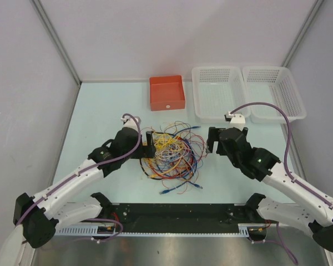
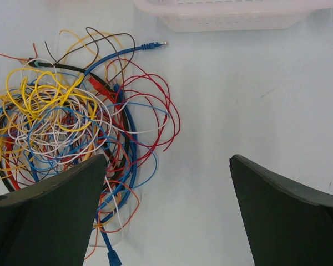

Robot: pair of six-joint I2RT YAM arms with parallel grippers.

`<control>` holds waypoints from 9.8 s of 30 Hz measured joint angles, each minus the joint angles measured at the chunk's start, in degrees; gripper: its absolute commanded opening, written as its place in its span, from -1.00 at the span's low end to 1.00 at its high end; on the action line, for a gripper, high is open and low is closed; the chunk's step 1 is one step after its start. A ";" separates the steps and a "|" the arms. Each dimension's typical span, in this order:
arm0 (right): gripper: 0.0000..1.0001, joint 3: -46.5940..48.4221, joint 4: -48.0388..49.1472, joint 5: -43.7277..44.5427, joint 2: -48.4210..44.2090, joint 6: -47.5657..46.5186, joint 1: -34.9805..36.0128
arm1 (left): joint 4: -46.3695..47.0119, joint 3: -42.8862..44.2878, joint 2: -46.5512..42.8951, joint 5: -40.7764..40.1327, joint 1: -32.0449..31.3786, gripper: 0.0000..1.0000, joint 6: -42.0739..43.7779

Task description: Untangle the cables

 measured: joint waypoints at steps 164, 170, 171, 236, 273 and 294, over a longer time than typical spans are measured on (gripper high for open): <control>-1.00 34.14 21.38 -12.74 9.73 -14.40 1.90 | -8.50 43.58 9.57 -11.10 -9.75 0.99 6.84; -1.00 50.47 11.98 -9.22 13.94 -15.87 -3.17 | -4.22 33.46 4.13 -12.79 -9.57 0.99 5.33; -1.00 52.74 10.99 -9.53 15.19 -15.76 -4.92 | -3.74 31.91 3.39 -12.76 -9.57 0.99 5.01; 0.76 28.70 15.82 -22.88 31.95 10.05 -22.84 | -1.33 8.09 11.02 -3.89 -8.70 0.90 -9.38; 0.62 4.37 9.79 -13.38 -1.05 2.67 -0.94 | -0.09 33.68 9.86 -0.83 -2.23 -1.00 1.27; 0.59 4.13 30.05 -18.53 -3.08 -5.03 8.02 | -9.94 48.17 10.51 9.18 -2.23 -1.00 5.77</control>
